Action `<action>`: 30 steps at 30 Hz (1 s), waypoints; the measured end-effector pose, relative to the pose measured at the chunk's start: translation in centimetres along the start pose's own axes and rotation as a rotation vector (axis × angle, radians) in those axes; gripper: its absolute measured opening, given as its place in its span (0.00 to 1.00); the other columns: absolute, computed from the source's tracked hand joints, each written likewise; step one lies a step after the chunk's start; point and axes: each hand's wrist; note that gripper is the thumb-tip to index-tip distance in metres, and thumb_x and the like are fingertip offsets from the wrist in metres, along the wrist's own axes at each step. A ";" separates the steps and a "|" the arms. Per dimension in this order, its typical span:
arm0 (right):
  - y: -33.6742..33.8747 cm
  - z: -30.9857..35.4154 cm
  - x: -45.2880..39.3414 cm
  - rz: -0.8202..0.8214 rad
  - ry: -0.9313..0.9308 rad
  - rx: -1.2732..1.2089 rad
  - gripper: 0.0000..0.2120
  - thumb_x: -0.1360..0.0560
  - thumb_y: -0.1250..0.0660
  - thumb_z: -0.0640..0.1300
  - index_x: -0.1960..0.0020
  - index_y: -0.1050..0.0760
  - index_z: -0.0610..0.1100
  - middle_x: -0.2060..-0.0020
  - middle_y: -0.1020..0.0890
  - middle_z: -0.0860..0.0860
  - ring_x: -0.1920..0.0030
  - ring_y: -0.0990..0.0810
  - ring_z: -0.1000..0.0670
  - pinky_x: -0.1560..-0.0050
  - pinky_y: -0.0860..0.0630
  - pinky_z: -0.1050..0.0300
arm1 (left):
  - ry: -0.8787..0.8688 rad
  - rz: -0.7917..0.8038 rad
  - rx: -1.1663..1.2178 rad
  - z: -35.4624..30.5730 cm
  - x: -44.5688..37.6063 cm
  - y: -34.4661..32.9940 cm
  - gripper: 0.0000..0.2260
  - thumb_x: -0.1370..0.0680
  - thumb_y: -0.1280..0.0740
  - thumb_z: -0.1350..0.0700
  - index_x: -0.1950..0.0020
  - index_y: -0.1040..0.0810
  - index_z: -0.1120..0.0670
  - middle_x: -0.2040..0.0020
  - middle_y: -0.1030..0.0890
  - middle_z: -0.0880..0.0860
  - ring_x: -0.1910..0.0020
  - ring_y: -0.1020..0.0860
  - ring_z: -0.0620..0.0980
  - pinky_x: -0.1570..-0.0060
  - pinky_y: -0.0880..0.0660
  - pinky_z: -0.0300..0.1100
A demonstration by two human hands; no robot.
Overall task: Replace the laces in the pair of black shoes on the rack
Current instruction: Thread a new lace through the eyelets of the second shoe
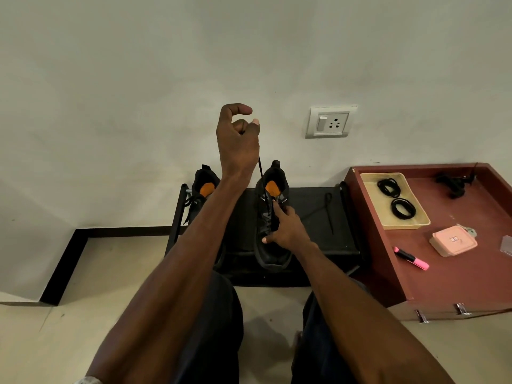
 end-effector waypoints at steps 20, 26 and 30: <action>1.5 -2.1 -0.3 -0.140 -0.058 0.000 0.15 0.26 0.38 0.33 0.41 0.23 0.40 0.40 0.27 0.40 0.42 0.24 0.35 0.43 0.23 0.42 | 0.072 0.064 -0.937 11.2 5.0 4.3 0.28 0.27 0.33 0.61 0.28 0.34 0.58 0.26 0.40 0.61 0.25 0.44 0.62 0.25 0.44 0.55; 2.5 -1.4 0.0 -0.167 -0.171 0.085 0.06 0.23 0.40 0.39 0.51 0.25 0.42 0.51 0.21 0.45 0.47 0.24 0.41 0.45 0.29 0.48 | 0.179 0.316 -0.759 16.2 8.7 4.4 0.18 0.23 0.32 0.61 0.34 0.27 0.56 0.32 0.31 0.56 0.31 0.33 0.55 0.31 0.32 0.50; 4.1 -0.3 1.2 -0.177 -0.235 -0.438 0.03 0.23 0.38 0.38 0.56 0.27 0.42 0.62 0.19 0.46 0.60 0.22 0.45 0.57 0.24 0.50 | 0.482 0.250 -0.407 15.8 8.2 4.6 0.08 0.21 0.34 0.63 0.43 0.23 0.56 0.46 0.20 0.57 0.49 0.21 0.50 0.51 0.23 0.40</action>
Point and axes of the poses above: each hand's wrist, its own x-axis away from the middle knuckle, its own y-axis out of the back of the hand, z = x × y
